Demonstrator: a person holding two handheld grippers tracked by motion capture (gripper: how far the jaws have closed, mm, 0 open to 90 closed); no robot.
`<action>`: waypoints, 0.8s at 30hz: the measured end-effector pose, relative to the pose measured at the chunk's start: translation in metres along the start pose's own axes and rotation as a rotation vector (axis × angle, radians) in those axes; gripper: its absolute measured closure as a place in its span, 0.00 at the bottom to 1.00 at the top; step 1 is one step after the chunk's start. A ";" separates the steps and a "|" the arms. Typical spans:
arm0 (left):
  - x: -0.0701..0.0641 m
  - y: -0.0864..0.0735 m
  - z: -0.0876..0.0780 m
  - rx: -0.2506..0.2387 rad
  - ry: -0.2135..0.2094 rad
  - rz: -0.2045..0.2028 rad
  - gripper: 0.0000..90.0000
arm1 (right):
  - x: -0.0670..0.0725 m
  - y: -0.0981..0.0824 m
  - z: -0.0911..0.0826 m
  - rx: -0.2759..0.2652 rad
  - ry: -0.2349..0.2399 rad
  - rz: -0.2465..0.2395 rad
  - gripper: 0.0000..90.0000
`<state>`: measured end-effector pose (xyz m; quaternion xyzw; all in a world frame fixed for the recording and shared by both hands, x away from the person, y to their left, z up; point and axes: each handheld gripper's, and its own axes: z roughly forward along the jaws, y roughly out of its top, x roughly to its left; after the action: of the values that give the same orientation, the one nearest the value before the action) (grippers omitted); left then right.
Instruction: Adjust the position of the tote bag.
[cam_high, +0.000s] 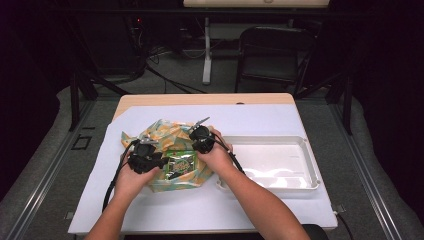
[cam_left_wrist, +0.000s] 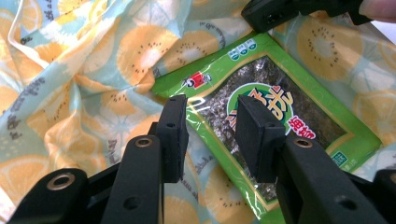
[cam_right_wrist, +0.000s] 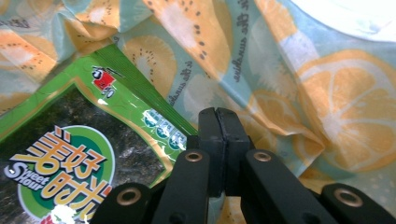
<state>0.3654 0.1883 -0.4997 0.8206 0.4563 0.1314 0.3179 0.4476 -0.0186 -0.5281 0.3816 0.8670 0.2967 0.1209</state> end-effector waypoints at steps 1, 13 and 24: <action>0.000 0.000 0.000 0.002 0.001 0.000 0.71 | -0.001 0.000 0.000 0.004 -0.006 0.002 1.00; -0.011 -0.003 0.005 0.018 -0.018 0.027 0.71 | -0.010 -0.003 0.008 0.033 0.000 0.047 0.98; -0.013 -0.002 0.003 0.009 -0.023 0.033 0.73 | -0.013 -0.004 0.012 0.050 -0.007 0.058 0.97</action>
<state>0.3582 0.1778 -0.5023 0.8309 0.4398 0.1252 0.3170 0.4590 -0.0249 -0.5408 0.4105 0.8623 0.2769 0.1060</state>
